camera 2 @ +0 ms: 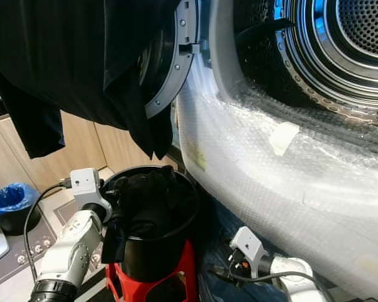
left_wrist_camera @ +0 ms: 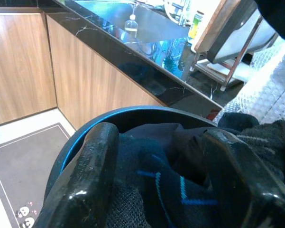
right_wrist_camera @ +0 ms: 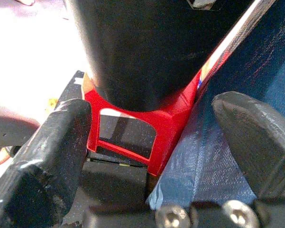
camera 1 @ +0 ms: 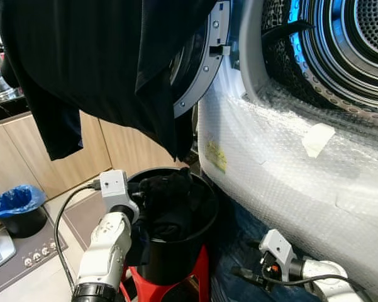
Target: Clothes washing
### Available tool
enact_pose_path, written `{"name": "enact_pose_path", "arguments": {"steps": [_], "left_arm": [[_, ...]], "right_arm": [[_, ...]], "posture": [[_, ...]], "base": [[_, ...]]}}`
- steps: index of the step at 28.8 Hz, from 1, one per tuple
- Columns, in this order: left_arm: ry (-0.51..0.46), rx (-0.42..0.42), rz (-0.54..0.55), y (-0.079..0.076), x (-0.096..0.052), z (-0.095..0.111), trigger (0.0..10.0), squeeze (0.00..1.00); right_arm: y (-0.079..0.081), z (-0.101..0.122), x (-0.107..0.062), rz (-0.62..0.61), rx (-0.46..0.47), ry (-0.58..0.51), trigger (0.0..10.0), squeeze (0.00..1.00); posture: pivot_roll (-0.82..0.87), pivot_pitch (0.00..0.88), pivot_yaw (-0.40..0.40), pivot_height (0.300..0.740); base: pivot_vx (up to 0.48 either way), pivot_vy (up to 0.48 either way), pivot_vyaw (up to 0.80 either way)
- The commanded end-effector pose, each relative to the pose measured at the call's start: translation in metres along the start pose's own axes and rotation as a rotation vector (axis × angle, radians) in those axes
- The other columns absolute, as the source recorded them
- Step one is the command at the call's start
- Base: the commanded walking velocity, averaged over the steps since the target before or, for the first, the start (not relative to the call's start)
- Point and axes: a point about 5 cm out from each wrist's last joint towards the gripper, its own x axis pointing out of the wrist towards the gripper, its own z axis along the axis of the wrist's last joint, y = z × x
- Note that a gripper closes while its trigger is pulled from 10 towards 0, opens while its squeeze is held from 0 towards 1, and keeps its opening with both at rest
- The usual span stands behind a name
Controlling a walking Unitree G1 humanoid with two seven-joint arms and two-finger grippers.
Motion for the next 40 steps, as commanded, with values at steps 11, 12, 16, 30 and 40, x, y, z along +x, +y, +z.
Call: {"name": "enact_pose_path", "arguments": {"steps": [11,12,16,30,40], "left_arm": [[0.008,0.009,-0.011,-0.006,-0.008,-0.003,0.0,0.0],[0.008,0.009,-0.011,-0.006,-0.008,-0.004,0.0,0.0],[0.006,0.009,-0.011,-0.006,-0.009,-0.003,0.0,0.0],[-0.026,0.014,-0.03,-0.007,-0.011,0.003,0.0,0.0],[-0.188,0.068,-0.177,-0.033,-0.02,0.032,0.0,0.0]], "right_arm": [[-0.003,0.003,-0.003,-0.001,-0.02,0.004,10.0,0.0],[-0.003,0.003,-0.003,-0.001,-0.02,0.004,10.0,0.0],[-0.003,0.003,-0.003,0.0,-0.02,0.005,10.0,0.0],[-0.005,0.003,-0.003,-0.013,-0.01,0.002,10.0,0.0],[-0.006,0.004,-0.001,-0.023,-0.009,-0.003,10.0,0.0]], "posture": [[-0.01,0.0,-0.031,0.74],[-0.01,0.0,-0.031,0.74],[-0.01,0.0,-0.032,0.74],[-0.01,0.0,-0.03,0.74],[-0.01,0.0,-0.022,0.74]], "base": [[0.0,0.0,0.0],[0.0,0.0,0.0],[0.0,0.0,0.0],[0.0,0.0,0.0],[0.0,0.0,0.0]]}}
